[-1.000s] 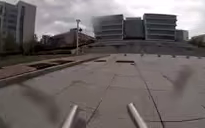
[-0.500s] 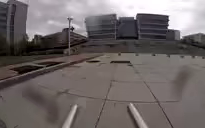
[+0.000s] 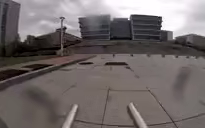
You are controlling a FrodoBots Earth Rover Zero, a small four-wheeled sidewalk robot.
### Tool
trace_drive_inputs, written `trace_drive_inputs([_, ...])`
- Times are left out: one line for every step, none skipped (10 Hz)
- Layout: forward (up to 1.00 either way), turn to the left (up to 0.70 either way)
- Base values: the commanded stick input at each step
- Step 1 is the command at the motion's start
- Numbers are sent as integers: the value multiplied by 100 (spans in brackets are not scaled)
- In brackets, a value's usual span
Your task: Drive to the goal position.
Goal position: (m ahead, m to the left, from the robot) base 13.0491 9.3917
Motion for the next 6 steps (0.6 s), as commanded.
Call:
trace_drive_inputs([100, -3])
trace_drive_inputs([100, 0])
trace_drive_inputs([100, 0])
trace_drive_inputs([100, 0])
trace_drive_inputs([100, 0])
trace_drive_inputs([100, 0])
